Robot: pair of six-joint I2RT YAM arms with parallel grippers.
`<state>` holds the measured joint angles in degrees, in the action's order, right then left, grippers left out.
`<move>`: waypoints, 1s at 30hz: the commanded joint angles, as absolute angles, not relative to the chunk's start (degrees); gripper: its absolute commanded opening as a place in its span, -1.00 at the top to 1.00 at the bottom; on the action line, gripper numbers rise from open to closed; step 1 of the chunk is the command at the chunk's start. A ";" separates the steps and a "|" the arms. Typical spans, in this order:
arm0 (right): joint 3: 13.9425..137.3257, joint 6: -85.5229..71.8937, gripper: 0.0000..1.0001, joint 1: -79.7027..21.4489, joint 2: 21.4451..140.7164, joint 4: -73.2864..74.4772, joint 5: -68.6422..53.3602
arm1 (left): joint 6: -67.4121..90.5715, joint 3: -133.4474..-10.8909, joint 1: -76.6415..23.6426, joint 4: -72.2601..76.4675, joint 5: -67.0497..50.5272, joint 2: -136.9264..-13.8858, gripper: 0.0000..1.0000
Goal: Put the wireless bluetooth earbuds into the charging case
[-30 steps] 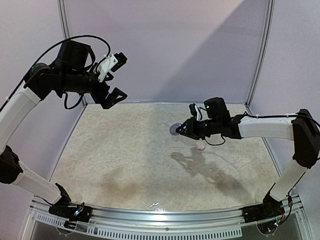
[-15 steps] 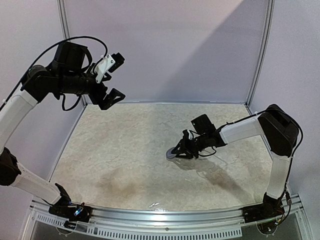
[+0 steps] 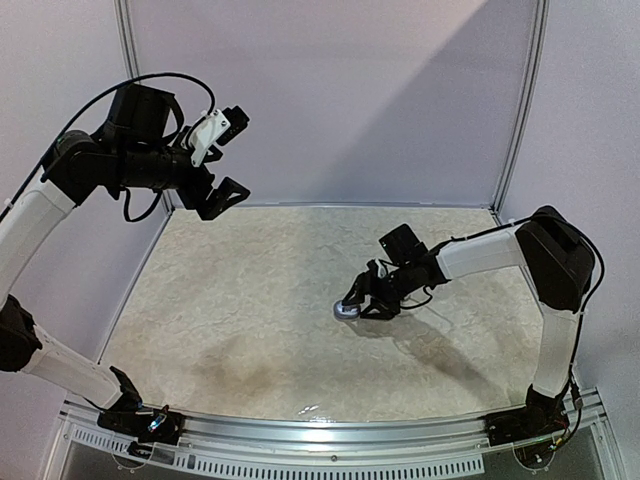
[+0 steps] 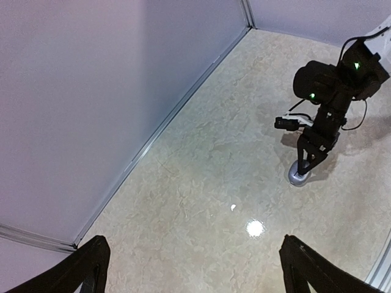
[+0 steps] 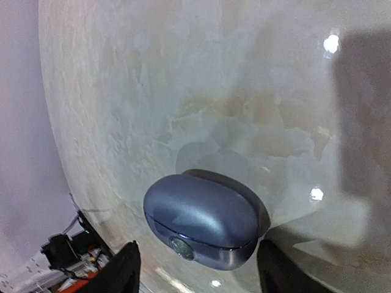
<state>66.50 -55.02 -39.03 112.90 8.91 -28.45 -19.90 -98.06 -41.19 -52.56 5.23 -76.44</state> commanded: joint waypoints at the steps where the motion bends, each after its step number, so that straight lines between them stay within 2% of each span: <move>1: 69.54 -52.17 -0.46 -38.54 113.10 15.55 -25.09 | -20.19 -97.32 -40.44 -52.21 5.54 -75.68 -0.99; 2: 70.16 -51.52 -0.60 -38.52 112.84 16.85 -24.63 | -20.09 -97.16 -40.37 -52.21 5.59 -75.68 -0.99; 3: 70.66 -51.13 -0.89 -38.50 112.58 18.09 -23.97 | -20.12 -96.94 -40.28 -52.21 5.61 -75.60 -0.99; 4: 71.19 -50.52 -0.97 -38.47 112.03 19.42 -23.05 | -19.86 -96.76 -40.14 -52.21 5.72 -75.52 -0.99; 10: 75.43 -43.89 -0.98 -38.27 106.39 27.40 -12.97 | -14.82 -92.24 -36.85 -50.71 6.26 -74.39 -0.99; 15: 72.12 -37.01 -0.98 -36.05 94.79 25.01 -1.82 | -7.50 -82.32 -27.22 -48.94 1.36 -71.02 -0.98; 21: 57.18 -39.22 -0.98 -22.69 81.16 14.03 -7.22 | -3.02 -60.80 -18.74 -36.46 -3.14 -57.13 -0.99; 24: 47.32 -40.86 -0.98 -18.31 71.58 9.06 3.72 | 0.85 -51.42 -12.19 -31.13 -3.71 -52.19 -0.98; 28: 42.50 -38.52 -0.98 -17.32 63.46 11.56 20.87 | 3.62 -43.23 -4.05 -24.47 -3.74 -50.02 -0.99; 30: 40.83 -36.40 -0.98 -17.31 60.91 12.82 23.88 | 5.61 -38.89 -2.96 -18.00 -0.61 -49.67 -0.99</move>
<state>43.03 -39.77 -17.19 66.26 13.02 9.93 0.54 -45.30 -6.00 -31.05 -2.42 -50.15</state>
